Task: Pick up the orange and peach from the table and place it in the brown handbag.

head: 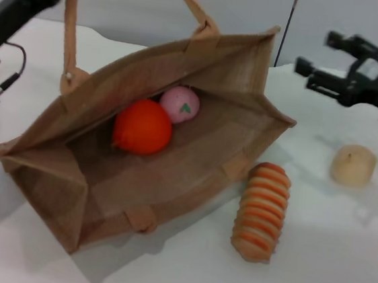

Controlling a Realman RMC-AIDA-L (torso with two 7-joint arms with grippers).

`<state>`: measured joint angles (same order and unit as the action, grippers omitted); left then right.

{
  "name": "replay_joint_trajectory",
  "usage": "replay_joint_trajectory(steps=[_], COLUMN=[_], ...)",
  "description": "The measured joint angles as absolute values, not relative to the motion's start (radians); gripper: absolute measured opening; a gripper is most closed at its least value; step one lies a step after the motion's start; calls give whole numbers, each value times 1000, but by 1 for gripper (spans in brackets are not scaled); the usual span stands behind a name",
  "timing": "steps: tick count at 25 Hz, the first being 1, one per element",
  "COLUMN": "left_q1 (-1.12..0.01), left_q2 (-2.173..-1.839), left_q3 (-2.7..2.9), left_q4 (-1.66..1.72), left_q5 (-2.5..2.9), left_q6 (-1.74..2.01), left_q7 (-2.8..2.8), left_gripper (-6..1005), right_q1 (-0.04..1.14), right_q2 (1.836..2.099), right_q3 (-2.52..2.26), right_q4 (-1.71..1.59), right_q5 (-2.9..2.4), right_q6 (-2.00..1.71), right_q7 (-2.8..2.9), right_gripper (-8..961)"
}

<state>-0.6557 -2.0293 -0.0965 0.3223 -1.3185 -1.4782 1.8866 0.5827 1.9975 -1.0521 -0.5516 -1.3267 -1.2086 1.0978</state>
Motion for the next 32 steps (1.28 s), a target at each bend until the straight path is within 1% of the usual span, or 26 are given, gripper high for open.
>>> replay_joint_trajectory(steps=[4, 14, 19, 22, 26, 32], left_q1=[-663, -685, -687, -687, -685, -676], left_q2=[-2030, -2032, -2032, -2031, -2032, -2036], left_q3=[-97, -97, -100, -106, -108, -109], left_q4=[278, 209, 182, 159, 123, 20], left_q5=[-1309, -1308, -1311, -1323, -1362, -1500], left_q6=[-1382, -1274, -1259, -1258, -1256, -1234], left_q7=[1975, 2118, 2199, 2259, 2357, 2586], left_gripper=[103, 122, 228, 378, 558, 625], right_q1=[582, 580, 584, 586, 590, 617], right_q2=[1999, 2002, 2002, 2004, 2016, 2020], right_q3=[-958, -938, -934, -911, -830, -620], right_q4=[-505, -498, -489, -482, -440, -291], right_q5=[-1326, -1324, -1324, -1323, -1323, -1323], right_q6=[-1215, -1213, -1207, -1204, -1203, -1202], right_q7=[1042, 1031, 1030, 1009, 901, 626], right_gripper=[862, 863, 863, 862, 862, 862])
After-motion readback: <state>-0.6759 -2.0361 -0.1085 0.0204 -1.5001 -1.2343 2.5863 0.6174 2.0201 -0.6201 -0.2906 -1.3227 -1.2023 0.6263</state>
